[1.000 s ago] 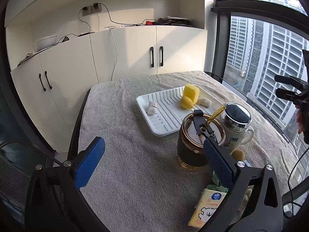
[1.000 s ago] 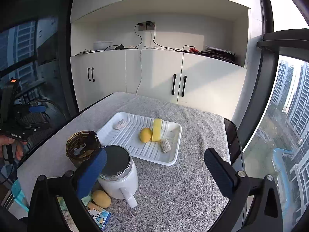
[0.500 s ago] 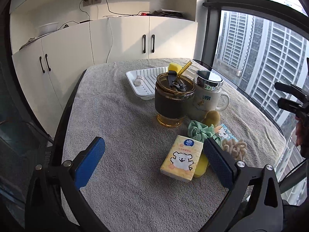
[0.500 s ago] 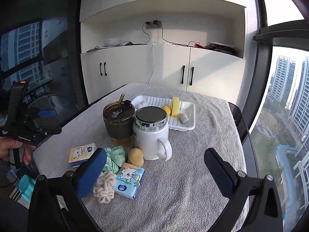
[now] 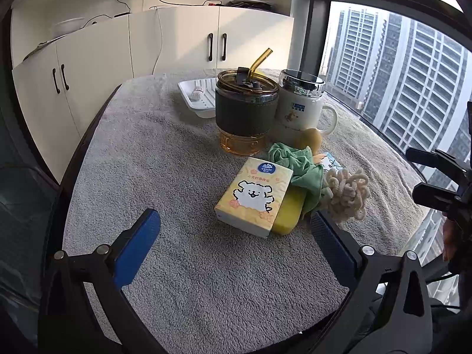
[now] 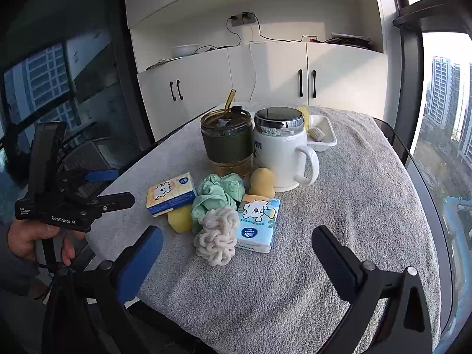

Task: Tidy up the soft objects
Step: 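Grasp the yellow dog-print tissue pack with the left tool while the right tool grasps the cream rope toy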

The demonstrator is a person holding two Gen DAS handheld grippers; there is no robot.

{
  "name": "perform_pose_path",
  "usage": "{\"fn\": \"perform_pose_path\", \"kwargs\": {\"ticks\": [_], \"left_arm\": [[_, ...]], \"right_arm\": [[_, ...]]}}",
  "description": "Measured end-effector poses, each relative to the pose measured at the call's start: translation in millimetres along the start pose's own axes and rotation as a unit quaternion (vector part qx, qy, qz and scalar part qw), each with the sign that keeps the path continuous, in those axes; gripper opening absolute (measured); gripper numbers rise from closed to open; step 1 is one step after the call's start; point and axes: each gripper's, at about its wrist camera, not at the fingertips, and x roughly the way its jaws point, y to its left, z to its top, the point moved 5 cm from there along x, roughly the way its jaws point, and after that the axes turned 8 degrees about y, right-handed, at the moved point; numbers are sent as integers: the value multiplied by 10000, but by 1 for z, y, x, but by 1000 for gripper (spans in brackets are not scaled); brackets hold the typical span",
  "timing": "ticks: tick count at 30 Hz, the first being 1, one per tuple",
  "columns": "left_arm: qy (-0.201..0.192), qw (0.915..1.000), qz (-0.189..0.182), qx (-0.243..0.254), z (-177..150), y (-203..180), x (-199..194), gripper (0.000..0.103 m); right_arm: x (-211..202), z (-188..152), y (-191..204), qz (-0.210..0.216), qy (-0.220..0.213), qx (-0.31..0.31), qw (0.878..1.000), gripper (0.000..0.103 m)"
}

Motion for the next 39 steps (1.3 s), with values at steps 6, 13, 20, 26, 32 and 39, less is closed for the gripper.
{"fn": "perform_pose_path", "kwargs": {"ticks": [6,13,20,26,32,39], "left_arm": [[172,9997,-81,167,-2,-6,20,103],[429,9987,-118,266,1,-9,41,103],[605,9977,-134,281,13,-8,59,102],[639,9979,-64,121,18,1,65,102],[693,9972,-253,98,15,1,68,102],[642,9968,-452,170,16,-3,68,95]], "right_arm": [[19,2,8,65,110,-10,9999,103],[45,-3,6,121,431,127,9989,92],[67,-9,5,189,758,171,9968,77],[78,-9,8,206,867,115,9960,76],[82,-7,10,152,873,34,9961,75],[84,-5,14,41,904,-50,9959,74]]}}
